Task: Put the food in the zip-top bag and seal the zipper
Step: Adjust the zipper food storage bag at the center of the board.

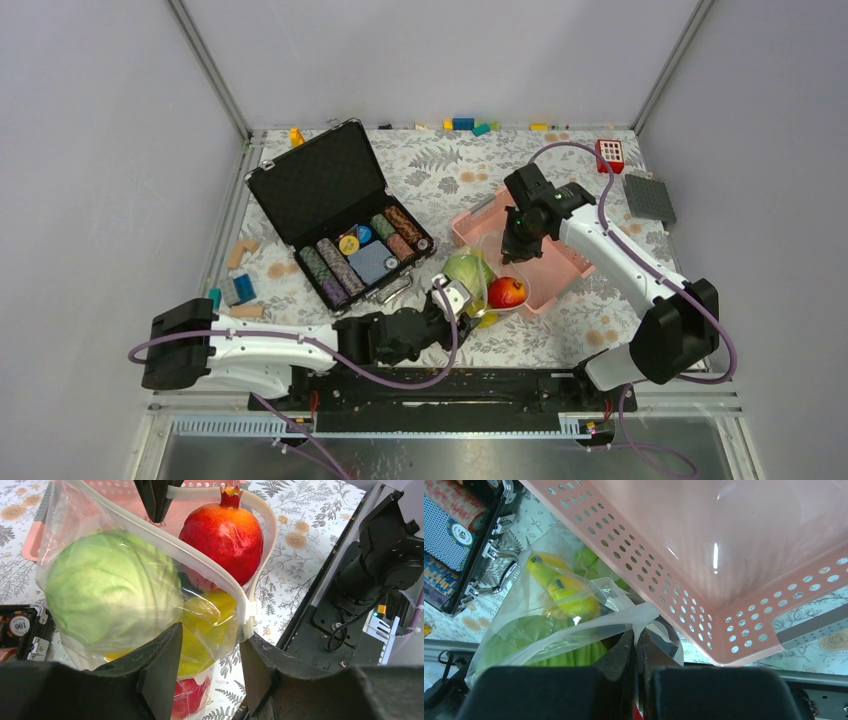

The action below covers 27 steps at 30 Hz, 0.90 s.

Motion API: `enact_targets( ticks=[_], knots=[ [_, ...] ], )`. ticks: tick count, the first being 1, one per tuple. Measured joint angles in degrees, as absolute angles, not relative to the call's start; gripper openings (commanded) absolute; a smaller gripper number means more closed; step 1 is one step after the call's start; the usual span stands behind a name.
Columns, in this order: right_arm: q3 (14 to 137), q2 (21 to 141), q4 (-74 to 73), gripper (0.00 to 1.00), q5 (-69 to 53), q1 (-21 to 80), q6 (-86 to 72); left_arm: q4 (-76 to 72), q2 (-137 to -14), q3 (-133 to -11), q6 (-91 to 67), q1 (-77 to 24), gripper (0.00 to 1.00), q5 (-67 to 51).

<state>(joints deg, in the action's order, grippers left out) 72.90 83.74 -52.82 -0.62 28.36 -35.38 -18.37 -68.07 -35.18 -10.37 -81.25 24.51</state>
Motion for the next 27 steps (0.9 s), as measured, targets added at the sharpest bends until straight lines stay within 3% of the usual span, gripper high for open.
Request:
enact_targets(
  ticks=[5, 7, 9, 12, 17, 19, 22, 27],
  knots=[
    [71.99, 83.74, -52.29, 0.00, -2.59, 27.70, -35.40, -20.97, -69.91, -35.00, -10.39, -82.35, 0.42, 24.64],
    [71.72, 83.74, -51.90, 0.00, -3.25, 27.59, -35.40, -21.85, -70.65, -35.00, -10.33, -82.81, 0.36, 24.86],
    [71.48, 83.74, -51.70, 0.00, -4.05, 27.57, -35.40, -23.03, -71.66, -35.03, -10.22, -83.00, 0.26, 24.99],
    [71.33, 83.74, -51.53, 0.00, -4.29, 27.42, -35.40, -24.18, -73.69, -35.11, -9.52, -83.15, 0.01, 25.47],
    [70.81, 83.72, -51.33, 0.02, -4.58, 26.85, -35.11, -24.16, -74.02, -35.09, -8.84, -83.44, 0.00, 25.89],
    [70.61, 83.57, -51.22, 0.10, -4.58, 26.61, -34.33, -24.05, -72.62, -34.65, -8.86, -83.57, 0.00, 25.85],
    [70.37, 82.54, -50.33, 0.31, -4.60, 26.44, -32.45, -23.35, -66.37, -32.23, -9.13, -83.70, 0.00, 25.91],
    [69.95, 78.52, -47.79, 0.49, -2.35, 26.46, -28.80, -21.15, -52.40, -28.25, -10.15, -83.68, 0.00, 26.39]
  ],
)
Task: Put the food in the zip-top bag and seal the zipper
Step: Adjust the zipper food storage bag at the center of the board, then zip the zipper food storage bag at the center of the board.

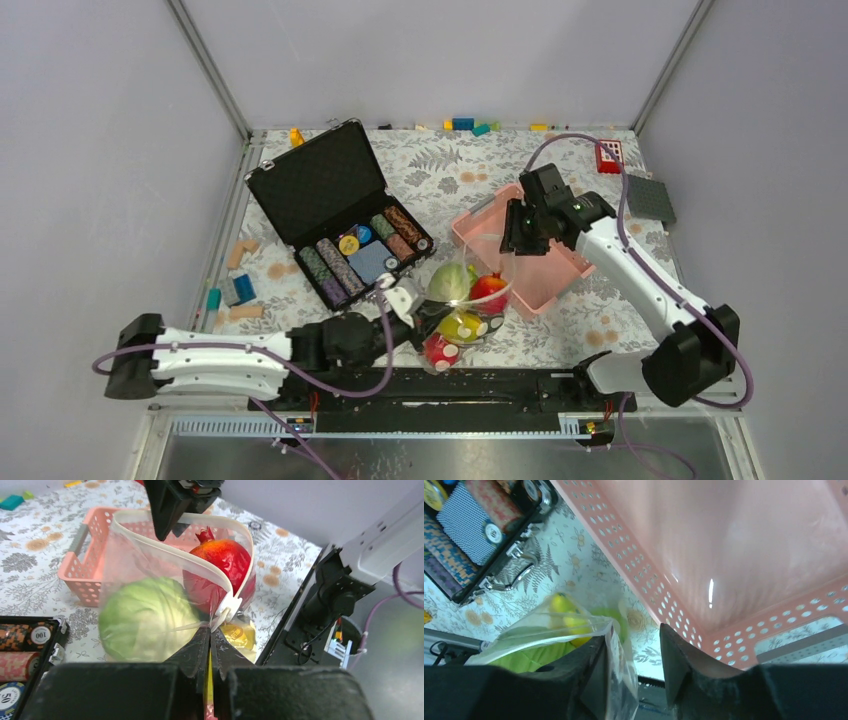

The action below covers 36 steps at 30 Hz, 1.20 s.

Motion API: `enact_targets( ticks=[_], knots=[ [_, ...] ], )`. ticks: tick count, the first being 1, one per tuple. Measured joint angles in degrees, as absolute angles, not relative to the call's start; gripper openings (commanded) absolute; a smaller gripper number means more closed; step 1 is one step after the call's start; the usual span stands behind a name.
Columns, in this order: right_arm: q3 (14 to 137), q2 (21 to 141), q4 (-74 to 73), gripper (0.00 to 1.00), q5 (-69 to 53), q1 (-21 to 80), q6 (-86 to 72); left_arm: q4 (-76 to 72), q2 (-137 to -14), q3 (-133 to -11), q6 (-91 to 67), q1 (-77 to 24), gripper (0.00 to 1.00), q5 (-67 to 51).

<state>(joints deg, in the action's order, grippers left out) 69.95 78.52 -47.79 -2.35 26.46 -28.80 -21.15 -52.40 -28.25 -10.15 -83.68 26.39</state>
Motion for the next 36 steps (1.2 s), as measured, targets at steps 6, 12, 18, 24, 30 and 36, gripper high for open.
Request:
enact_targets(
  ticks=[6, 12, 18, 24, 30, 36],
  knots=[
    [63.18, 66.48, -36.16, 0.98, -2.28, 26.46, -23.73, -18.37, -45.98, -27.46, -10.83, -83.70, 0.00, 27.40],
    [49.93, 50.22, -15.64, 0.99, -13.37, 26.24, -14.87, -15.68, -43.18, -25.39, -10.90, -83.74, 0.00, 27.42],
    [50.92, 49.60, -10.44, 0.91, -35.55, 26.39, -4.51, -14.55, -40.38, -23.77, -11.07, -83.74, 0.00, 27.51],
    [56.93, 53.49, -18.28, 0.91, -49.21, 34.35, 13.15, -11.88, -38.79, -23.75, -12.10, -83.74, 0.00, 27.46],
    [66.54, 58.74, -34.02, 0.83, -51.68, 46.72, 36.42, -10.17, -38.30, -23.75, -12.49, -83.74, 0.00, 27.18],
    [71.66, 67.00, -40.40, 0.69, -49.65, 52.16, 44.75, -9.30, -38.30, -23.75, -12.53, -83.74, 0.00, 27.18]
  ],
)
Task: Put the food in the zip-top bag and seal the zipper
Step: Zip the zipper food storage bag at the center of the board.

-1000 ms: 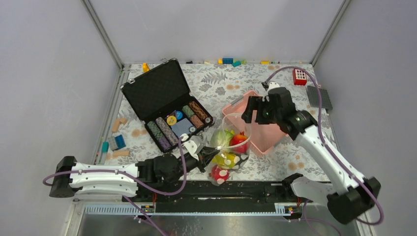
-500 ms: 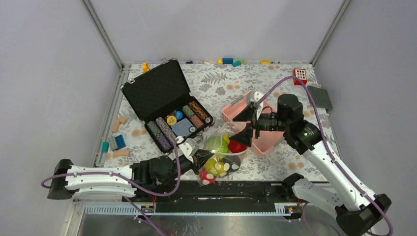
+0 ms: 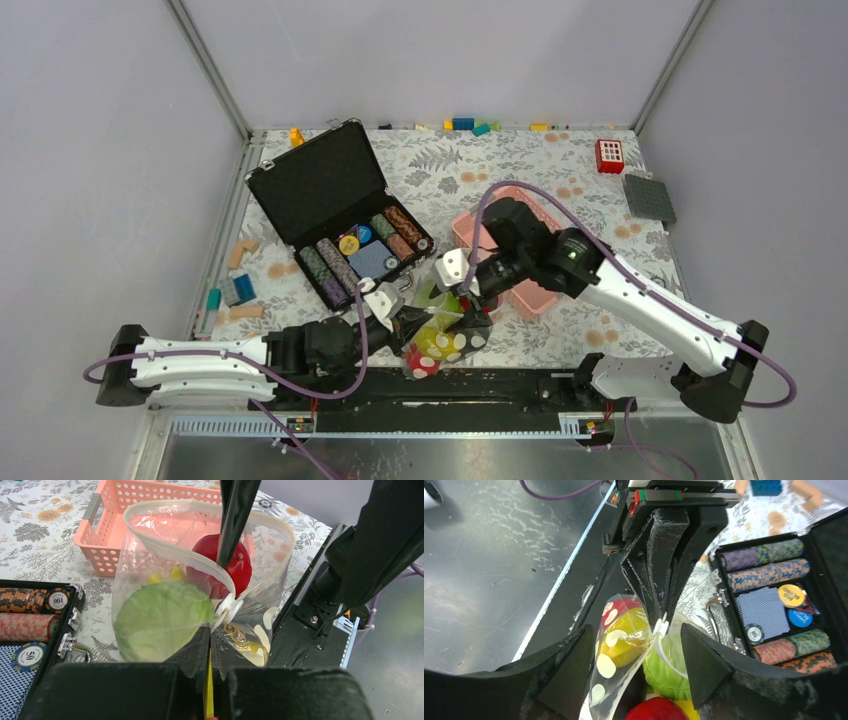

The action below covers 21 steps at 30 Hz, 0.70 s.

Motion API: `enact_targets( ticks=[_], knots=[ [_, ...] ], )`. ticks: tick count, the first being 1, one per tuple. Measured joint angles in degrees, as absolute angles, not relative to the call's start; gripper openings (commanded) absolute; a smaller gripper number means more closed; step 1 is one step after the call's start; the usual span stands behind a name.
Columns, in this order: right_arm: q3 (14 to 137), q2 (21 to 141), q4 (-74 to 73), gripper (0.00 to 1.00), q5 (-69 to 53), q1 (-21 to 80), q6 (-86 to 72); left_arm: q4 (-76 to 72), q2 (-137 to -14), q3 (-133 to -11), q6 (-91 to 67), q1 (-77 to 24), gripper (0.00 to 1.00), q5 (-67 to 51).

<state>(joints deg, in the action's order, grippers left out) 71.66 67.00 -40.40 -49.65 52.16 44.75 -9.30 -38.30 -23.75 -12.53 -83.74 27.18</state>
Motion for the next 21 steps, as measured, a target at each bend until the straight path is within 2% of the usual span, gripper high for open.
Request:
enact_targets(
  ticks=[3, 7, 19, 21],
  knots=[
    [72.16, 69.89, -40.82, 0.64, -46.15, 54.74, 44.82, -9.08, -38.30, -23.75, -12.75, -83.74, 0.00, 27.29],
    [72.14, 71.31, -40.14, 0.49, -41.45, 56.80, 43.97, -9.06, -38.30, -23.75, -13.10, -83.74, 0.00, 27.35],
    [71.44, 72.25, -36.07, 0.41, -36.29, 58.76, 40.69, -9.04, -38.06, -23.75, -13.78, -83.74, 0.00, 27.27],
    [71.05, 72.66, -36.03, 0.36, -35.35, 58.87, 40.25, -8.97, -37.67, -23.75, -13.98, -83.74, 0.00, 27.27]
  ],
)
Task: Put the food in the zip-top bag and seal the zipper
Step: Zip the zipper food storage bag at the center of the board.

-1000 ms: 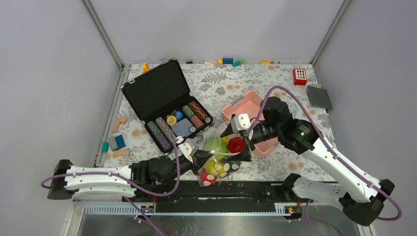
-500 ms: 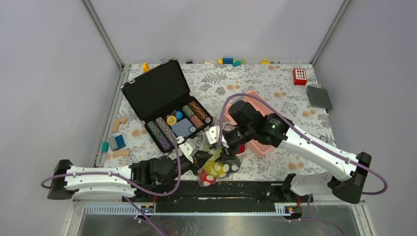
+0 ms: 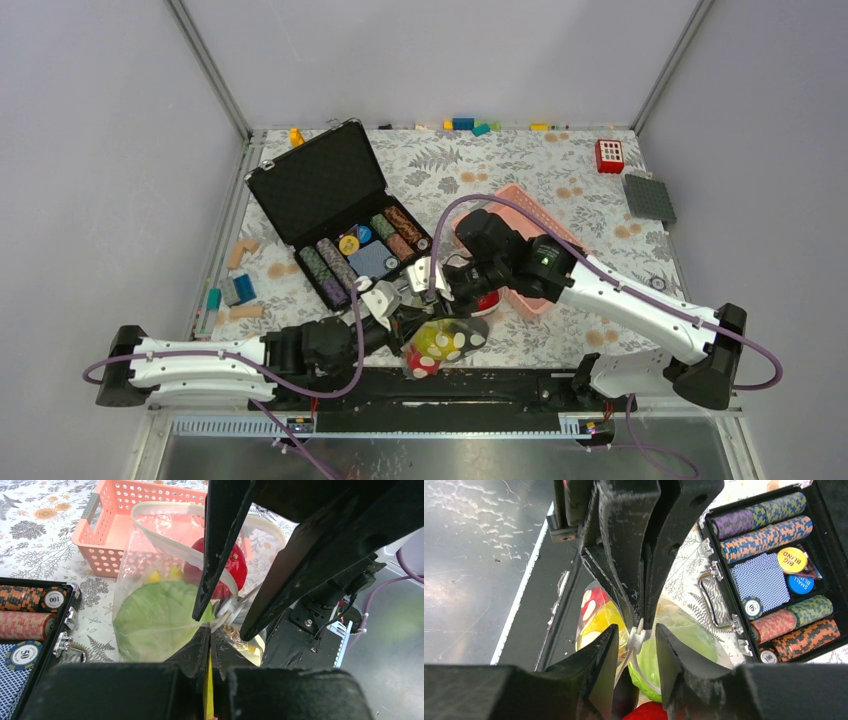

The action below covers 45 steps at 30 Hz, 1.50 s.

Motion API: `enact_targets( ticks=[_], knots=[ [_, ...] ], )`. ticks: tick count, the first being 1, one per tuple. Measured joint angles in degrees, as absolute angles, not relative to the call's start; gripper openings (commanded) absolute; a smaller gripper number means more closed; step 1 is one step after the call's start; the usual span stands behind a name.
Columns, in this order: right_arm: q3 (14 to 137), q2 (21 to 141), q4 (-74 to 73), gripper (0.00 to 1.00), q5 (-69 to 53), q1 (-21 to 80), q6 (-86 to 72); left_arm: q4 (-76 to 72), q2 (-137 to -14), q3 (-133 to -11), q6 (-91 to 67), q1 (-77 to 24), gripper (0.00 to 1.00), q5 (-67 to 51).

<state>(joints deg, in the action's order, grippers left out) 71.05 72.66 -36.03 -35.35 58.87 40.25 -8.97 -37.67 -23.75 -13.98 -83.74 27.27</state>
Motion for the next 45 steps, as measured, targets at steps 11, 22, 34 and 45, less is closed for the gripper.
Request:
enact_targets(
  ticks=[11, 22, 34, 45],
  knots=[
    [70.22, 73.25, -35.62, 0.12, -33.41, 58.89, 38.52, -8.23, -37.17, -23.75, -14.04, -83.74, 0.00, 27.46],
    [71.40, 73.71, -39.62, 0.14, -29.89, 59.79, 40.91, -7.97, -33.69, -21.61, -15.00, -83.90, 0.00, 26.59],
    [72.16, 74.28, -41.36, 0.00, -25.76, 59.92, 41.25, -8.05, -32.18, -20.99, -15.09, -83.90, 0.00, 26.63],
    [75.66, 74.85, -45.01, 0.00, -33.32, 59.46, 40.38, -6.11, -35.55, -23.68, -14.11, -83.90, 0.36, 25.71]
  ],
)
